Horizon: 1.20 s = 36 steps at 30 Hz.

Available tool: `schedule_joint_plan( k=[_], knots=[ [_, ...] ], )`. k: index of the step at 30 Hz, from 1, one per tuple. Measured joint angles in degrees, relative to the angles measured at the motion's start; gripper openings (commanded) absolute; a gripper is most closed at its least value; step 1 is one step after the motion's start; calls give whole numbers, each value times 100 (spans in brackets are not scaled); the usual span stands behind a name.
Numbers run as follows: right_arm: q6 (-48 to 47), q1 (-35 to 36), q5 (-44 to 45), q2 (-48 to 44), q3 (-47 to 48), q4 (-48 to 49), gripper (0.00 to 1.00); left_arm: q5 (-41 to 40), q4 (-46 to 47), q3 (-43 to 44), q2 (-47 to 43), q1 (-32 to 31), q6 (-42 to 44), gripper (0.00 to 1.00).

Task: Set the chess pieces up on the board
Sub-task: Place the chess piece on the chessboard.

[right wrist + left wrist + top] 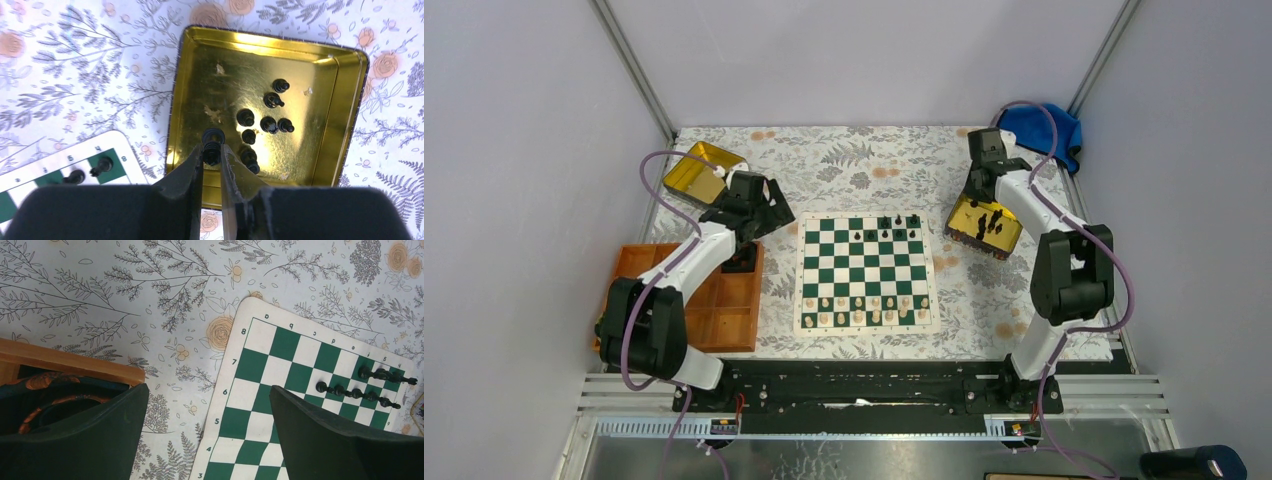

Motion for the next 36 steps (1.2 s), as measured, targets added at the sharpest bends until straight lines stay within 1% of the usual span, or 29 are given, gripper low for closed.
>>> schedule_joint_plan(
  k=[6, 11, 14, 24, 33, 36],
  knots=[
    [-109, 234, 4, -103, 420, -153, 0, 0, -2, -22, -70, 0, 0, 99],
    [-166, 680, -13, -98, 868, -302, 0, 0, -4, -85, -205, 0, 0, 99],
    [-190, 1014, -22, 35, 1296, -378, 0, 0, -4, -129, -284, 0, 0, 99],
    [-289, 1974, -44, 1246, 2776, -785, 0, 114, 2, -369, -614, 0, -9, 99],
    [-323, 2500, -70, 2247, 3807, -1237, 0, 221, 11, -614, -828, 0, -46, 99],
    [-330, 2634, -136, 2468, 4002, -1338, 0, 223, 13, -662, -846, 0, -46, 99]
  ],
)
